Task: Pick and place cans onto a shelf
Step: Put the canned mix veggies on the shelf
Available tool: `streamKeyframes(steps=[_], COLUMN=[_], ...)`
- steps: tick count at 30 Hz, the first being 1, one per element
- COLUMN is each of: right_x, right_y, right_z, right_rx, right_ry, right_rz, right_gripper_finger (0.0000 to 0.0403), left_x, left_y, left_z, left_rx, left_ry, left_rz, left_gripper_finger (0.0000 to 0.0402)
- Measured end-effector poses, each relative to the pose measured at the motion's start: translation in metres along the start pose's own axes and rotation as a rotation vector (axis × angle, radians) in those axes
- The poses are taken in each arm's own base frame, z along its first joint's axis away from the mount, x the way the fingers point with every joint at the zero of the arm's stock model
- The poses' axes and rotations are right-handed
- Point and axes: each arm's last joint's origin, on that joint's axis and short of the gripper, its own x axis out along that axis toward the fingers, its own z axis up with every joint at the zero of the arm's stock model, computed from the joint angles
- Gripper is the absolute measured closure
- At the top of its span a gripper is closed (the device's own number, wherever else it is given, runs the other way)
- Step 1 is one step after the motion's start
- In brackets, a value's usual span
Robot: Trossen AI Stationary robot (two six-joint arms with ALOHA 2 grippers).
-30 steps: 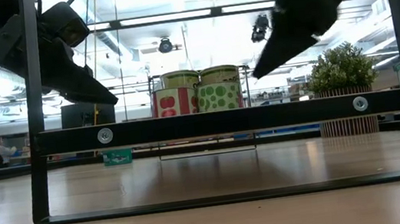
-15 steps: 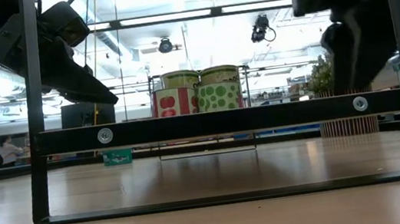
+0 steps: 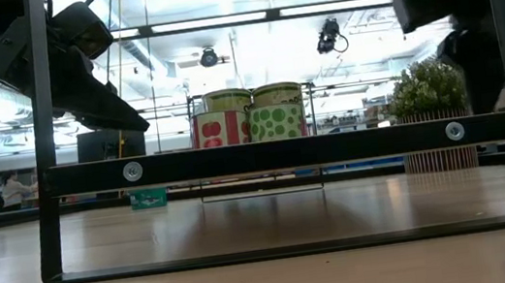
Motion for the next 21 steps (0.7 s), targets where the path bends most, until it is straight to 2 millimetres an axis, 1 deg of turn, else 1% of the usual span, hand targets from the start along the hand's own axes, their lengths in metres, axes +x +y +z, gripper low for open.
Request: streamKeyframes(steps=[7,13,21], right_x=[-0.001,-0.002,-0.002], right_y=[0.001,0.0,0.001], right_z=[-0.007,-0.012,-0.016], right_rx=[0.031,0.062,0.04], right_ry=[0.069,0.16,0.192], right_rz=[0.012,0.035,0.035], right_gripper_finger=[0.0054,0.0054,0.0057], left_x=[0.0,0.0,0.0], left_y=[0.0,0.0,0.0], left_z=[0.0,0.0,0.0], left_rx=[-0.003,-0.003,-0.004], left_ry=[0.0,-0.001,-0.001], left_rz=[0.0,0.0,0.0], left_gripper_finger=[0.0168,0.0168,0.0168])
